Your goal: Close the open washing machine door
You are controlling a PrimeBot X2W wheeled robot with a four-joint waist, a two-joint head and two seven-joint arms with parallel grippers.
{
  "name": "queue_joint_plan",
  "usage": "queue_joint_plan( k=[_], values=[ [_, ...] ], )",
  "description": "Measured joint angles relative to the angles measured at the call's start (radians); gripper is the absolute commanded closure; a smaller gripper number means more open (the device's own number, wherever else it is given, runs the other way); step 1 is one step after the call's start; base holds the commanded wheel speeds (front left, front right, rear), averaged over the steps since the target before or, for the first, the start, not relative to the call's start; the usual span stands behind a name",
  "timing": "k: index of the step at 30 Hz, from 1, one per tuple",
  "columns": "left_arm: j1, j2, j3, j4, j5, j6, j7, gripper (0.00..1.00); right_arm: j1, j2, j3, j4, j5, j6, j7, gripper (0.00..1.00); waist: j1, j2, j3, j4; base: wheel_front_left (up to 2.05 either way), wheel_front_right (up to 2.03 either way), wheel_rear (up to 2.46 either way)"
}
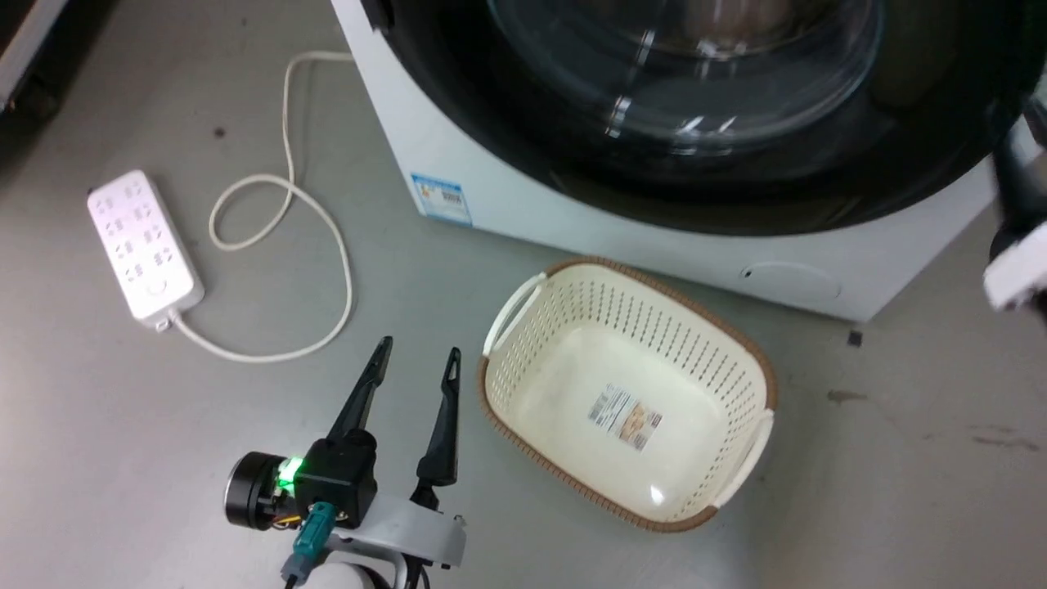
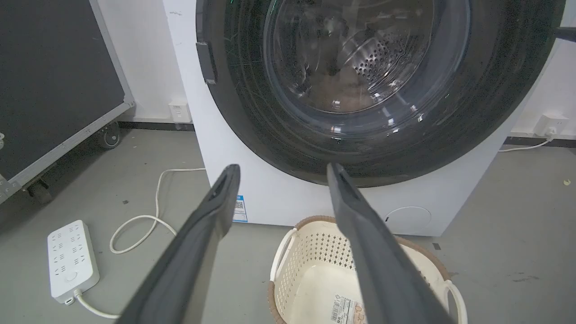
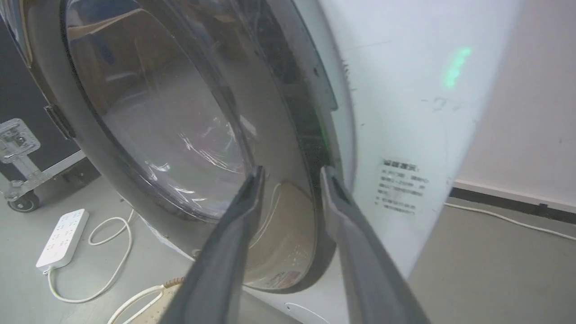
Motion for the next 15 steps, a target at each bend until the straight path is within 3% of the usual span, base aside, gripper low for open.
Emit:
queue_joint_plan(
  k=[8,15],
  values=[
    [0.056,0.004,0.055,0.023,0.000,-0.024,0.000,0.00,0.265,0.077,-0.079,-0.155,-0.097,0.000,-0.021,0.00,-0.0002,0.0000,-0.124,-0.051,0.00,0.00,0.00],
    [0.104,0.012,0.099,0.030,-0.011,-0.057,0.000,0.00,0.535,0.253,-0.287,-0.363,-0.272,0.000,-0.025,0.00,-0.0002,0.0000,-0.211,-0.120,0.00,0.00,0.00]
  ],
)
